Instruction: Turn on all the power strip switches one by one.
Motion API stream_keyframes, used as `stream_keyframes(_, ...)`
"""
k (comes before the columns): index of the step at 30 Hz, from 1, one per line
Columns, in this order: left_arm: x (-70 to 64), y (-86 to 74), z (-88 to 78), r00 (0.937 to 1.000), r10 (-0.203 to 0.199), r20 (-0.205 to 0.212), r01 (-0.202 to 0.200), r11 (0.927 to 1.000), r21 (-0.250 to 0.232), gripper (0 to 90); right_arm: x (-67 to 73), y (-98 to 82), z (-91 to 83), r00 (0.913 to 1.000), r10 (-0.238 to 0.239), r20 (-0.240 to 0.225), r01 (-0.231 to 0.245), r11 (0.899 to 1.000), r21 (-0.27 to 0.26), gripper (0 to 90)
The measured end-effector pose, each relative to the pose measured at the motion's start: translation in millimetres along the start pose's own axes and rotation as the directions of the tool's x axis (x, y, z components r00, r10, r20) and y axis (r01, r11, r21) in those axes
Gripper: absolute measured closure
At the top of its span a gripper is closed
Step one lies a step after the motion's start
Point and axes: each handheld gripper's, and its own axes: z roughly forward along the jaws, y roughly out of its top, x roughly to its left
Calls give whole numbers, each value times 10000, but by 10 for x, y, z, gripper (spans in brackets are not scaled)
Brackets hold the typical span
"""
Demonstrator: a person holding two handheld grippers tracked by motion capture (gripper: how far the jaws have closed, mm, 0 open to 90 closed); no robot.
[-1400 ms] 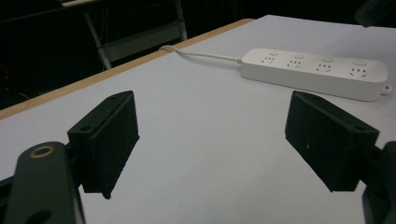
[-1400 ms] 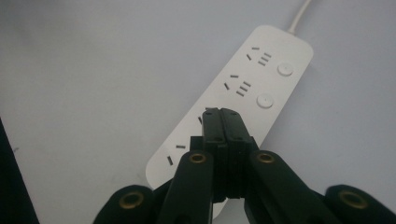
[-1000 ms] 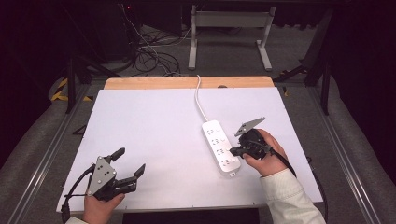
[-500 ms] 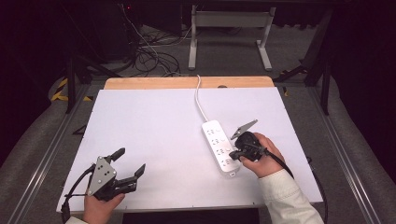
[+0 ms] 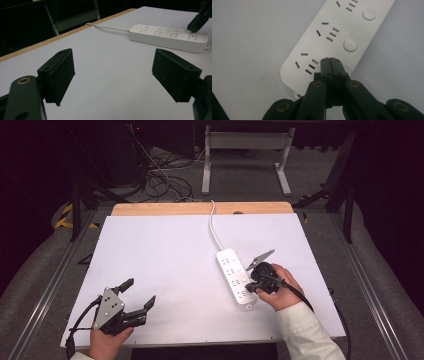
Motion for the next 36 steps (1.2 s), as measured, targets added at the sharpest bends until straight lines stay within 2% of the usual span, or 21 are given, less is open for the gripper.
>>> stream_keyframes(15,-5,2,-7,10000,-22,14,22,10000,-55,184,22,-2,24,9999,28,168,-30,9999,111,900)
stream_keyframes(26,-4,3,-11,10000,-15,3,15,10000,-51,185,42,-18,44,9990,255,359,-257,9997,46,900)
stream_keyframes(28,-5,3,-13,10000,-27,5,27,10000,-52,185,67,-14,45,9984,206,520,-209,9998,51,900)
stream_keyframes(31,-6,3,-15,10000,-24,-2,24,10000,-45,184,67,-15,40,9986,80,523,-81,10000,22,900)
stream_keyframes(32,-1,5,-17,10000,22,-35,-22,10000,-60,185,49,-46,-4,9978,-65,660,111,9976,-689,900)
stream_keyframes(33,-2,5,-17,10000,-34,-17,33,10000,-89,185,49,-46,-4,9978,-65,660,111,9976,-689,900)
stream_keyframes(34,0,4,-16,10000,-37,-18,36,9999,-100,185,31,-63,-47,9988,7,494,53,9926,-1214,900)
stream_keyframes(35,3,4,-11,10000,-43,-7,43,10000,-87,184,9,-73,-186,9995,200,260,-138,9760,-2172,900)
stream_keyframes(36,7,3,-5,10000,-61,-4,61,10000,-53,185,6,-72,-246,9992,186,349,-98,9715,-2370,900)
